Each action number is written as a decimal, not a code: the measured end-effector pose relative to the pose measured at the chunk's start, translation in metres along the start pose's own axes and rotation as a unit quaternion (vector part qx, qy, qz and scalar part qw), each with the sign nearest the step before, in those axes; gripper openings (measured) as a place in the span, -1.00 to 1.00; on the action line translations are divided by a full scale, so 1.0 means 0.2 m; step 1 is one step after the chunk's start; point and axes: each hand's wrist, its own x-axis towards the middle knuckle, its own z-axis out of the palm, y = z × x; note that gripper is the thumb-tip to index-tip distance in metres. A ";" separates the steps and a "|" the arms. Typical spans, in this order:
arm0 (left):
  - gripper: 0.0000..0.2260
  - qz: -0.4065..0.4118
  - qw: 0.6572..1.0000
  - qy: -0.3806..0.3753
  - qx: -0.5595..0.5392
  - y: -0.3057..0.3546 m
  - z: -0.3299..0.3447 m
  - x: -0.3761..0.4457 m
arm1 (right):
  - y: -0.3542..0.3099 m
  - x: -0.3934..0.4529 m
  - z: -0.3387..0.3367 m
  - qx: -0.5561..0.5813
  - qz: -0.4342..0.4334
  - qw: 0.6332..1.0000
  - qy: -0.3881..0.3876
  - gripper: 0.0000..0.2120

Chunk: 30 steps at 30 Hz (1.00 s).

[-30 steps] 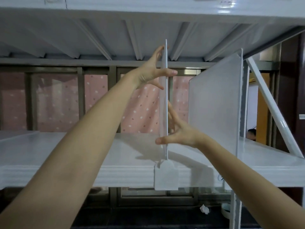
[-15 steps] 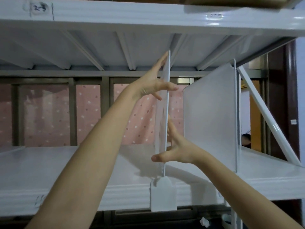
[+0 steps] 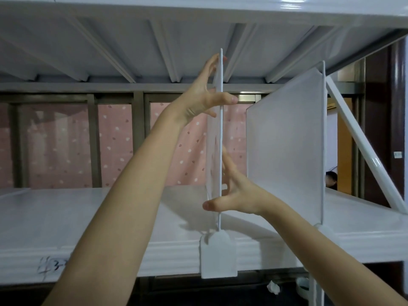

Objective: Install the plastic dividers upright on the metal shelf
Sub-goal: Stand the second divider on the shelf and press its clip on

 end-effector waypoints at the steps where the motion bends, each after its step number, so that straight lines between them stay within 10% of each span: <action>1: -0.05 0.004 1.000 0.002 0.000 -0.01 0.00 0.00 | 0.00 0.00 0.00 0.000 -0.003 1.000 0.002 0.18; 30: 0.03 0.048 0.998 0.031 -0.012 -0.06 0.03 -0.13 | 0.12 -0.06 0.07 0.047 -0.001 0.999 0.003 0.13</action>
